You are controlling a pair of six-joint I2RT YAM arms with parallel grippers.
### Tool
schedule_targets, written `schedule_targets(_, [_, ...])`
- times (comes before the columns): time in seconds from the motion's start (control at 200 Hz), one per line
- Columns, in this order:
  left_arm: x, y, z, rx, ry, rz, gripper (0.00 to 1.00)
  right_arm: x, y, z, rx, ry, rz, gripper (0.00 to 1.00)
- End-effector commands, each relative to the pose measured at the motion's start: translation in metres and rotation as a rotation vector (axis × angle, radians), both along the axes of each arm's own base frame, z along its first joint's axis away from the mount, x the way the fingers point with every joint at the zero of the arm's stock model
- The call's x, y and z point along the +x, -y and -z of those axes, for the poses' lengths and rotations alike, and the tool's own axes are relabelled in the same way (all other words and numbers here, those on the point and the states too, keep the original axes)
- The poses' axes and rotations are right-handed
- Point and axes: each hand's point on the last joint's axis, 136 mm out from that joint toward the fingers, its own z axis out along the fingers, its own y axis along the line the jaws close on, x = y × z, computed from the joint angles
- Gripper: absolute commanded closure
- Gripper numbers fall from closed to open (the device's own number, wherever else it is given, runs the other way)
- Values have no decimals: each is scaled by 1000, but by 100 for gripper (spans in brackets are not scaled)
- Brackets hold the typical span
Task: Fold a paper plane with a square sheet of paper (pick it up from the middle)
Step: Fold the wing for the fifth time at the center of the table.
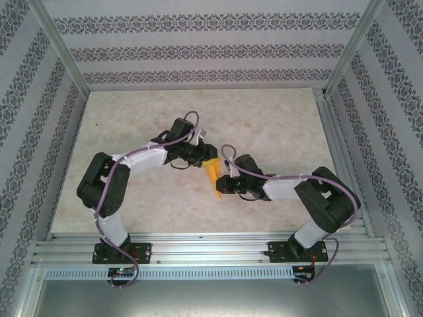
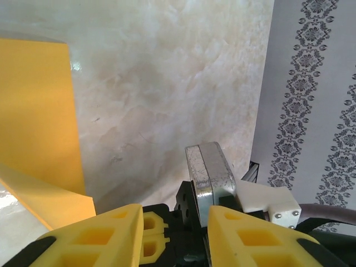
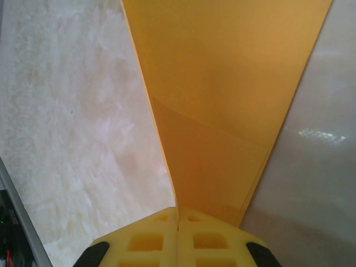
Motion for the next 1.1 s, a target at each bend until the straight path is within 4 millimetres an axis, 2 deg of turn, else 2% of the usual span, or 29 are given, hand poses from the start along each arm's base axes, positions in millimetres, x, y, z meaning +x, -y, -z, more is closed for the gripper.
schedule_targets(0.0, [-3,6,0,-4,34,43,67,8,5,-5,14,16,48,100])
schedule_targets(0.23, [-1,19,24,-10,-3,64,75,9,11,12,7,-45,88,100])
schedule_targets(0.43, [3,23,41,10,-21,68,77,9,10,17,28,-69,97,100])
schedule_targets(0.704, [6,26,46,5,-11,82,76,11,16,23,27,-88,129,100])
schedule_targets(0.904, [4,28,38,-10,14,112,74,12,19,20,39,-92,135,100])
schedule_targets(1.094, [4,27,51,17,-4,114,77,12,18,22,41,-102,130,100])
